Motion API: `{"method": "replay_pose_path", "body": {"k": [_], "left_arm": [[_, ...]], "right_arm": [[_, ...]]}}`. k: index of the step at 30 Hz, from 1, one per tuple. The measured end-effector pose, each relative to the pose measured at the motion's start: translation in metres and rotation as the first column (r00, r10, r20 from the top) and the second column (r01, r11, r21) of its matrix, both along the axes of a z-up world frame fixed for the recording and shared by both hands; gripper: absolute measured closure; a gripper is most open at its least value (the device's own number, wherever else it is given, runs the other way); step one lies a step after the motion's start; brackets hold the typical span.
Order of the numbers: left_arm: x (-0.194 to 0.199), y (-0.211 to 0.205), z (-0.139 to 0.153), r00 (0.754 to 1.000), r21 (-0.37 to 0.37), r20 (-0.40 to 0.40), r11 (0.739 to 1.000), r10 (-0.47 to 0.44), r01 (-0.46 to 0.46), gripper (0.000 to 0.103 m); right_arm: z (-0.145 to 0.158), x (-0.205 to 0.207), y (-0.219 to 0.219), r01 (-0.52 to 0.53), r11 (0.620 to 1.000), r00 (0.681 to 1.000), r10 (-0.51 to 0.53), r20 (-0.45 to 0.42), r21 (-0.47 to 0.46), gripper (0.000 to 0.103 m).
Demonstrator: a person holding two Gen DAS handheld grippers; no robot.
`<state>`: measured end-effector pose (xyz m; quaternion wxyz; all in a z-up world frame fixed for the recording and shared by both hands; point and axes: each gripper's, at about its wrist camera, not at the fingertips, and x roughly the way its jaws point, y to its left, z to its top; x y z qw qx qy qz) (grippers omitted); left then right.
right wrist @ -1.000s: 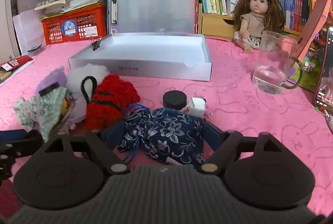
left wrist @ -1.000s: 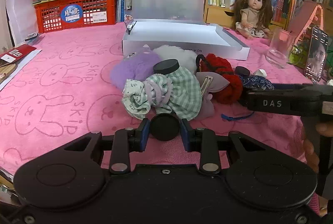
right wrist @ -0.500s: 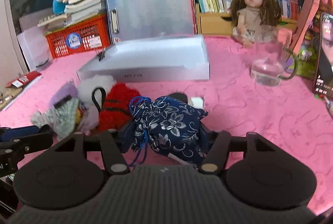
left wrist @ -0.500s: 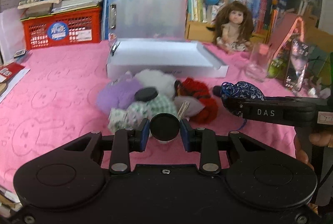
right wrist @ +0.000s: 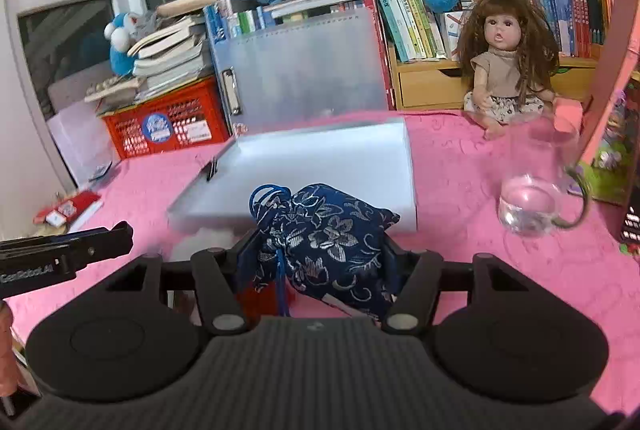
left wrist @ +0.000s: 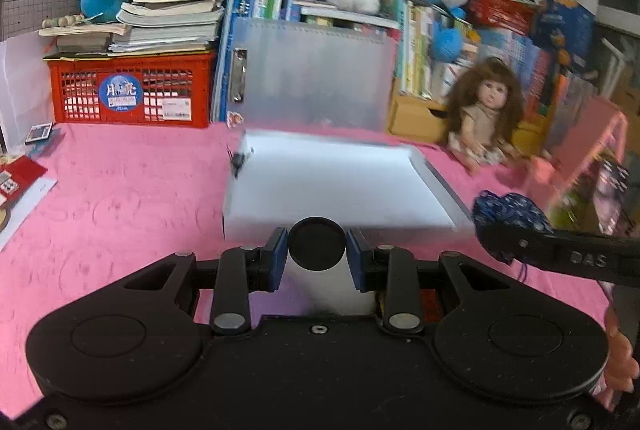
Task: Organize objects
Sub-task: 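Carry the black lid and blue pouch over the white box tray with both tools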
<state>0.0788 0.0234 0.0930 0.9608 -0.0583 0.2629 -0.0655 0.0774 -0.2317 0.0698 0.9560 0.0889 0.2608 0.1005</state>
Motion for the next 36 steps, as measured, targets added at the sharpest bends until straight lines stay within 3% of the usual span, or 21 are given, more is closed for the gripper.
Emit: {"method": "replay_pose_path", "body": {"k": [10,16,22,27,36], "left_arm": [[0.088,-0.006,0.005,1.0,-0.001,0.001,1.0,0.028,-0.028,0.073],[0.137,-0.008,-0.009,0.997,-0.021,-0.057,0.999,0.045,-0.046,0.073],[0.18,-0.016,-0.033,0.99,0.024,-0.126,0.998,0.066,-0.063,0.073],[0.196,-0.021,-0.058,0.981,0.075,-0.18,0.995,0.078,-0.065,0.073],[0.207,-0.022,-0.076,0.965,0.086,-0.251,0.995,0.074,-0.053,0.073]], "right_arm": [[0.012,0.064,-0.008,0.005,0.998,1.0,-0.003,-0.019,0.057,0.04],[0.013,0.101,-0.009,0.017,0.999,1.0,-0.017,-0.001,0.05,0.04],[0.004,0.139,-0.01,0.029,0.998,0.999,-0.027,-0.04,0.051,0.04],[-0.022,0.159,-0.006,0.039,0.999,0.995,-0.036,-0.096,0.029,0.04],[-0.05,0.17,0.012,0.007,0.998,0.988,-0.018,-0.154,-0.066,0.04]]}}
